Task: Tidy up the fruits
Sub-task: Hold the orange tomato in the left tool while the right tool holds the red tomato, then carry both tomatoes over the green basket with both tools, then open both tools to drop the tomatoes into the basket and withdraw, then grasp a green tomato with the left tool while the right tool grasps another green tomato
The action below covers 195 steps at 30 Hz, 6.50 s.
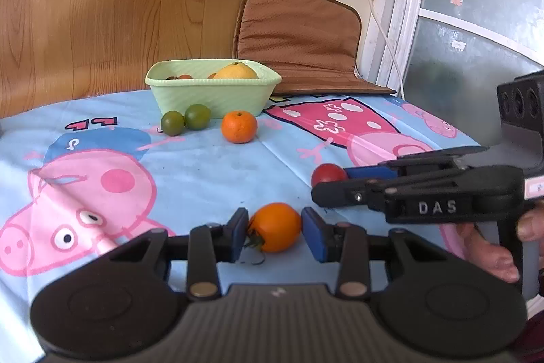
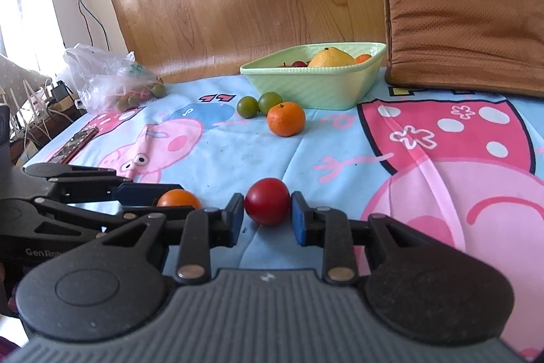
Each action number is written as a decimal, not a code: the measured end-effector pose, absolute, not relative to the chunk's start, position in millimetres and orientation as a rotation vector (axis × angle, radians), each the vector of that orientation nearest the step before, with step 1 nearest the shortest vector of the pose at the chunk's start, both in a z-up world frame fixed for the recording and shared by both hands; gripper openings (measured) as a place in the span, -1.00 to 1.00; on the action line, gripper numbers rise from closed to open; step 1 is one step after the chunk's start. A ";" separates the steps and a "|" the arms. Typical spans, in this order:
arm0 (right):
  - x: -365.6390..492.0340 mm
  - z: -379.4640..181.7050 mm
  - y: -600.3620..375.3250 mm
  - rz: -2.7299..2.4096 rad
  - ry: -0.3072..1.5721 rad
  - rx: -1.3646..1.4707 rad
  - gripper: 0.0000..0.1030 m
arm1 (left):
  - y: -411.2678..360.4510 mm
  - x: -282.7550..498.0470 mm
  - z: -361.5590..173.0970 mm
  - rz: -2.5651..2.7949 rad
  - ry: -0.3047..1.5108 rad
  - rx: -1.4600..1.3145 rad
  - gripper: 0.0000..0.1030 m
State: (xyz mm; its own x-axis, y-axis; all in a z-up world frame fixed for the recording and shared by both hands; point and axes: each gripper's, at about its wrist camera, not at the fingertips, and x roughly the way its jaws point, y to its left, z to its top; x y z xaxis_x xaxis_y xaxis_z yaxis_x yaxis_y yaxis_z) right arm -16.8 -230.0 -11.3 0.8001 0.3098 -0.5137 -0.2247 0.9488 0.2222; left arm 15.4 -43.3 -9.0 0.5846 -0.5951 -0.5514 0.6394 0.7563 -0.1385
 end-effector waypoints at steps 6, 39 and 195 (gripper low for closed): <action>-24.7 -11.8 -224.7 0.331 0.583 0.132 -0.39 | -34.9 22.3 -8.9 -0.712 0.627 0.010 -0.32; -23.2 -12.1 -224.2 0.337 0.588 0.135 -0.37 | -36.3 25.8 -10.2 -0.711 0.640 0.001 -0.32; -8.9 -6.5 -191.1 0.294 0.586 -0.166 -0.36 | -40.4 47.6 -11.6 -0.710 0.685 -0.145 -0.19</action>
